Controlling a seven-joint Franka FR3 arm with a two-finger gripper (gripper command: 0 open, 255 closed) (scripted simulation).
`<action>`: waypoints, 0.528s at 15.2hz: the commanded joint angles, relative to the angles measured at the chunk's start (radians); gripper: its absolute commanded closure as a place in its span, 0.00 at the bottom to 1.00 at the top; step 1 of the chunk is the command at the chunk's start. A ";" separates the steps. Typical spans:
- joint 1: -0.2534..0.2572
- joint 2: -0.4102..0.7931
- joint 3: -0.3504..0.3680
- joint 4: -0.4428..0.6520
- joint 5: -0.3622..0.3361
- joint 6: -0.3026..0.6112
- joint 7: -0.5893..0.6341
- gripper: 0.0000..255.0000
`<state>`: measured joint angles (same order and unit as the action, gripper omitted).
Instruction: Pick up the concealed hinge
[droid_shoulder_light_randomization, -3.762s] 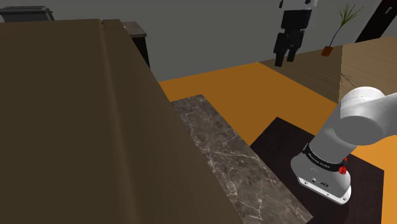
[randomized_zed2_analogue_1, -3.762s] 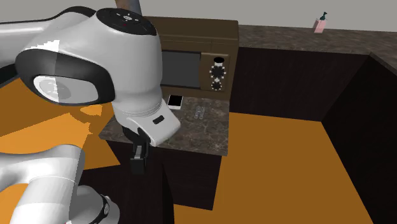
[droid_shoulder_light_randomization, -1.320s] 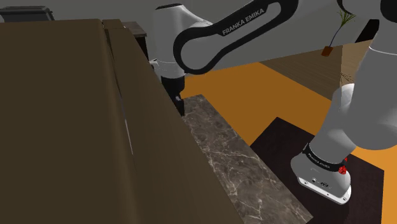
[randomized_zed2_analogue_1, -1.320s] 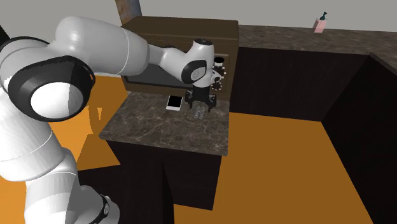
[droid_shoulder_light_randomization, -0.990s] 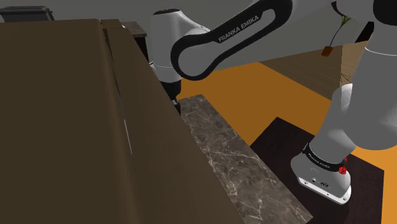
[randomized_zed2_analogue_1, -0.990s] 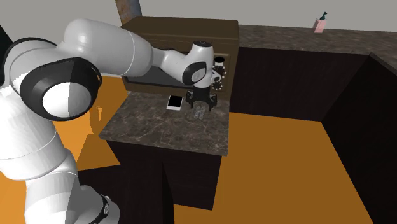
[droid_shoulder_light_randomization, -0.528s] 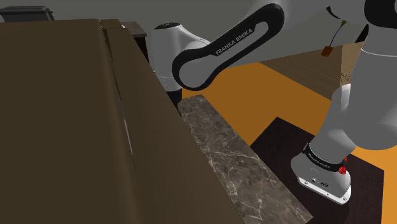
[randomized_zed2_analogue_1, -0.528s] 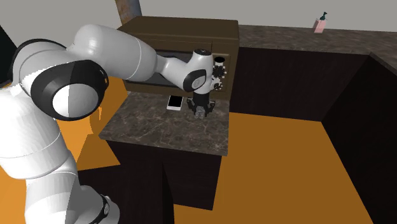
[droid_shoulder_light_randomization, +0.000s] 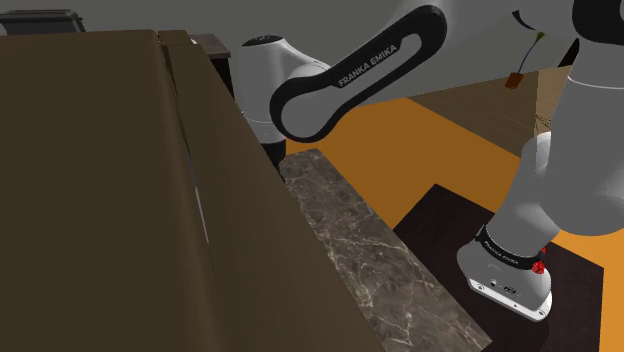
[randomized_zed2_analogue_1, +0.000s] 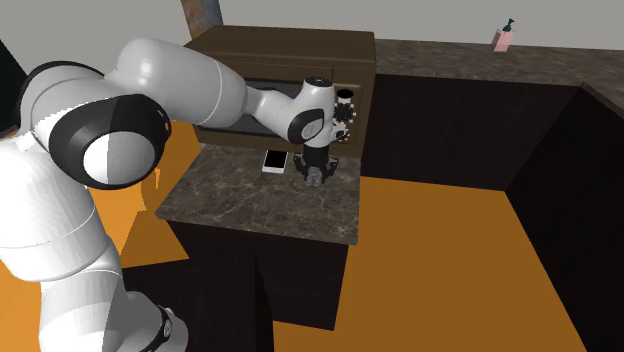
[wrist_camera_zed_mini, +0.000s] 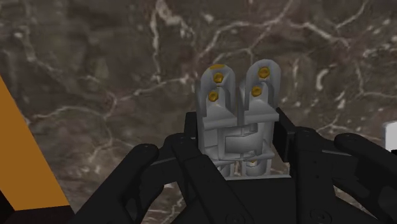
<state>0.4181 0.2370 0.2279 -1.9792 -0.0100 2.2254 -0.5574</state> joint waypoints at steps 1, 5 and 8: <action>0.001 -0.004 0.002 -0.001 0.003 -0.010 -0.001 1.00; -0.001 -0.030 0.004 0.022 0.010 -0.058 -0.004 1.00; -0.003 -0.047 0.005 0.041 0.014 -0.095 -0.006 1.00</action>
<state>0.4156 0.1978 0.2319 -1.9432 0.0021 2.1447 -0.5632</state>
